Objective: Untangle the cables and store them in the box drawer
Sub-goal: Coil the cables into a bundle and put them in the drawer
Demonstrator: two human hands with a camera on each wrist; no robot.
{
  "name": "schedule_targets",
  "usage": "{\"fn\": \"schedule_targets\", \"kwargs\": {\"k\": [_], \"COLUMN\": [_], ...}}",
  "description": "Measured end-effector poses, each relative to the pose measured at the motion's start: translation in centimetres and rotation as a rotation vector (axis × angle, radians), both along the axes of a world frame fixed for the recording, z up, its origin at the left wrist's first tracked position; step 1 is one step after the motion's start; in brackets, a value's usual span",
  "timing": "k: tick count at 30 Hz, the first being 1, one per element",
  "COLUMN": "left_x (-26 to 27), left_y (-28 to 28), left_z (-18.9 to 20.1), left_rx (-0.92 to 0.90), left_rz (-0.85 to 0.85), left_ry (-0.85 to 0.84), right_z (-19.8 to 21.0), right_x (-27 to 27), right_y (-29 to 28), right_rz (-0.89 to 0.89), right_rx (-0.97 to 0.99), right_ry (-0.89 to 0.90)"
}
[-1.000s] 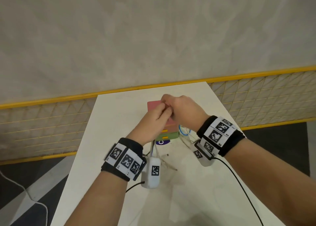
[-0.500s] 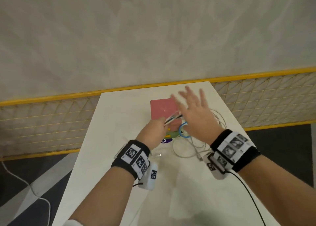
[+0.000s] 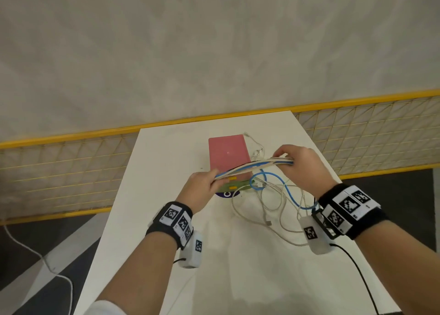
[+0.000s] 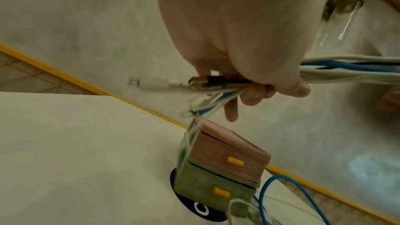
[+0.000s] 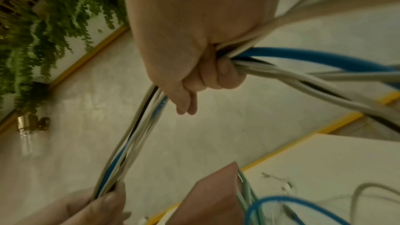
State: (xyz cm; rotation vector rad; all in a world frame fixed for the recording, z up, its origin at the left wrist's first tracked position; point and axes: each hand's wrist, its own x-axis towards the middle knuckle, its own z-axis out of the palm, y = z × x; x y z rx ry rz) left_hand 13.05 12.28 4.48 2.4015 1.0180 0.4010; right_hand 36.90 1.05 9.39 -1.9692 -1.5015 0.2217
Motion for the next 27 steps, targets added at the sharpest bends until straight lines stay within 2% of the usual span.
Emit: {"fn": "schedule_targets", "kwargs": {"k": [2, 4, 6, 7, 9, 11, 12, 16, 20, 22, 25, 27], "left_x": [0.2, 0.6, 1.2, 1.8, 3.6, 5.3, 5.7, 3.9, 2.5, 2.7, 3.5, 4.1], "left_y": [-0.2, -0.4, -0.9, -1.3, -2.5, -3.6, -3.9, -2.9, -2.4, -2.7, -3.3, -3.7], "left_z": [0.3, 0.5, 0.9, 1.1, 1.9, 2.7, 3.1, 3.6, 3.5, 4.0, 5.0, 6.2], "left_rx": [-0.003, -0.008, 0.06, 0.106, 0.156, 0.174, 0.182, 0.255, 0.255, 0.249, 0.248, 0.195], "left_rz": [0.009, 0.037, 0.038, 0.022, -0.026, -0.07, -0.09, -0.135, -0.145, -0.149, -0.199, -0.217], "left_ry": [0.072, 0.118, 0.192, 0.23, 0.268, 0.244, 0.231, 0.175, 0.191, 0.21, 0.254, 0.248], "right_z": [-1.4, -2.4, -2.7, -2.7, -2.5, -2.6, -2.4, -1.0, -0.6, -0.6, -0.6, -0.6], "right_x": [0.2, 0.1, -0.5, -1.1, -3.3, -5.2, -5.7, -3.5, -3.2, -3.8, -5.1, -5.9], "right_y": [-0.4, -0.9, -1.1, -1.1, -0.4, 0.6, 1.0, 1.1, 0.0, -0.2, 0.3, 0.7], "right_rz": [-0.009, -0.023, -0.027, 0.007, 0.139, 0.265, 0.271, 0.162, 0.204, 0.185, 0.215, 0.221], "right_rx": [-0.064, -0.208, -0.315, -0.298, -0.192, -0.184, -0.202, -0.179, -0.178, -0.179, -0.157, -0.166], "right_ry": [-0.038, -0.106, -0.321, -0.417, -0.489, -0.472, -0.423, -0.27, -0.215, -0.252, -0.426, -0.417]}}
